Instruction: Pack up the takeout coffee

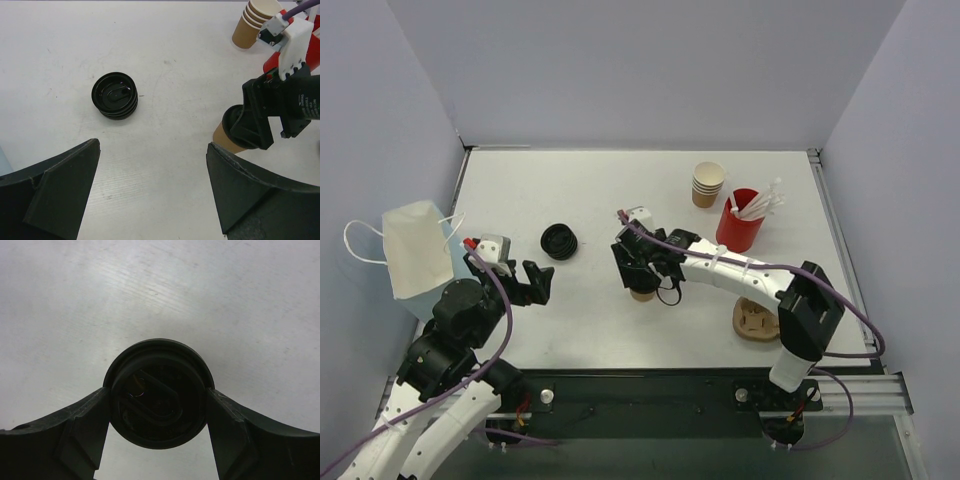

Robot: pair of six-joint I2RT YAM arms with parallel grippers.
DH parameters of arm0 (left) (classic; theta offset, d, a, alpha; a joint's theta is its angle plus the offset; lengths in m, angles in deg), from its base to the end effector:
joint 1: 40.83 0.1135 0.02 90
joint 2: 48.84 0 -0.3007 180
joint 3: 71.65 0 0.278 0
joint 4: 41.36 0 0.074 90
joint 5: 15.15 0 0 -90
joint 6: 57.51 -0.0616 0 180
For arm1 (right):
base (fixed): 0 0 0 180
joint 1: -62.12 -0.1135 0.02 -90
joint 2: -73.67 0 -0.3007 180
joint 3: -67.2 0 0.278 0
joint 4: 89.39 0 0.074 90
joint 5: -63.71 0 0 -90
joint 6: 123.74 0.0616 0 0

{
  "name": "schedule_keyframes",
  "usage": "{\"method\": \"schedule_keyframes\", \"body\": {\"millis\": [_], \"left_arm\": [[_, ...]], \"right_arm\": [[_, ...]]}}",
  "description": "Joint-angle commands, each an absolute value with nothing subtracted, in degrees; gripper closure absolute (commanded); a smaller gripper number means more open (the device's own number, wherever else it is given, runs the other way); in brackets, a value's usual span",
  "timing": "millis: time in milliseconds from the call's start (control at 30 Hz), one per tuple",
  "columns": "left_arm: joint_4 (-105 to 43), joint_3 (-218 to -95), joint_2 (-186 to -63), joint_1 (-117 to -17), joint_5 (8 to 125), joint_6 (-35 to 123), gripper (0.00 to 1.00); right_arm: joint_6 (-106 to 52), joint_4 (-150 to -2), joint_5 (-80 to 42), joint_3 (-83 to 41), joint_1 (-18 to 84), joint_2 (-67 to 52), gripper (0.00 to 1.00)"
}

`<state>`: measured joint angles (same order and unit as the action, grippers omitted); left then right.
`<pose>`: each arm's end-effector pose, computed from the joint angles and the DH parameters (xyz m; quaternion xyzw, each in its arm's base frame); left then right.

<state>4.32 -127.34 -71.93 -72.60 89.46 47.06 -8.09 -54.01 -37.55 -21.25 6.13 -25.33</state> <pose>0.0998 -0.0435 0.3510 0.0379 0.7798 -0.1512 0.6063 0.2526 0.3529 0.2630 -0.2059 0.9000 0.1752 0.3420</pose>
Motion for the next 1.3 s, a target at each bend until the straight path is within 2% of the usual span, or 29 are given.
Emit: {"method": "schedule_keyframes", "body": {"millis": [0,467,733,1100,1267], "left_arm": [[2.8,-127.9,-71.9,-72.3,90.1,46.8,0.03],[2.8,-127.9,-72.0,-72.3,89.6,46.8,0.03],[2.9,-127.9,-72.0,-72.3,89.6,46.8,0.03],[3.0,-127.9,-71.8,-72.3,89.7,47.0,0.03],[3.2,-127.9,-71.8,-72.3,89.7,47.0,0.03]], "right_arm": [[-8.9,-45.2,-41.7,-15.1,12.9,-22.7,0.34],[-7.4,-44.8,-46.8,-1.2,29.1,-11.9,0.33],[-7.8,-45.7,-47.8,-0.1,33.4,-10.6,0.32],[-8.7,-47.2,-44.3,-0.5,35.5,-8.2,0.18],[-8.8,-47.3,-41.6,-2.5,35.5,-5.3,0.15]]}}
